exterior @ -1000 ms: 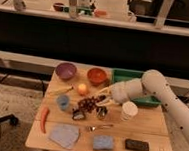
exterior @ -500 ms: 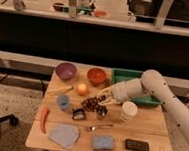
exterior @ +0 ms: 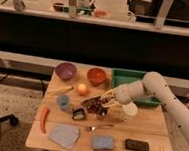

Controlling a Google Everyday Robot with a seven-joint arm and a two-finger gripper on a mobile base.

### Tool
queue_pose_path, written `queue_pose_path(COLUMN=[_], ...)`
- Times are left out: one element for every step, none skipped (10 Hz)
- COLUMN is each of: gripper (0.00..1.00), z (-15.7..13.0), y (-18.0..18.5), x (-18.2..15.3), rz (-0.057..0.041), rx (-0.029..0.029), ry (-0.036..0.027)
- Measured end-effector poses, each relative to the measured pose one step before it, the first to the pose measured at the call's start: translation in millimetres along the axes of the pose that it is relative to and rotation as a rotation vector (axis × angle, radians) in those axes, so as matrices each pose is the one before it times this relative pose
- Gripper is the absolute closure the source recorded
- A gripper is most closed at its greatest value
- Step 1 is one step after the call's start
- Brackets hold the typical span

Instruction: Place grapes in metal cup

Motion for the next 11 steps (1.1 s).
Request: queue_pose_path(gripper=[0.8, 0.8, 0.8, 0.8, 0.8, 0.8, 0.8, 0.8, 0.8, 0.8, 0.8], z=[2.04, 1.33, 0.7, 0.44, 1.94, 1.63, 0.3, -0.2, 0.11, 0.69, 0.64], y=[0.78, 1.46, 1.14, 0.26, -0.63, -0.31, -0.04, 0.25, -0.28, -0.1, -0.13], x=[2.16, 2.56, 2.82, 2.62, 2.35, 1.51, 2.68, 2.31, 3.65, 2.35, 2.43], rz=[0.00337, 0.00402, 0.00375, 0.00251, 0.00064, 0.00134, 0.00407, 0.0036, 0.00521, 0.00416, 0.00561], rx=[-0.00317, -0.00196, -0.00111, -0.00185, -0.00354, -0.0022, 0.00067, 0.00097, 0.00137, -0.0006, 0.0], ry=[-0.00004, -0.0004, 0.0007, 0.00145, -0.00039, -0.00067, 0.00025, 0.00076, 0.00138, 0.00021, -0.00024])
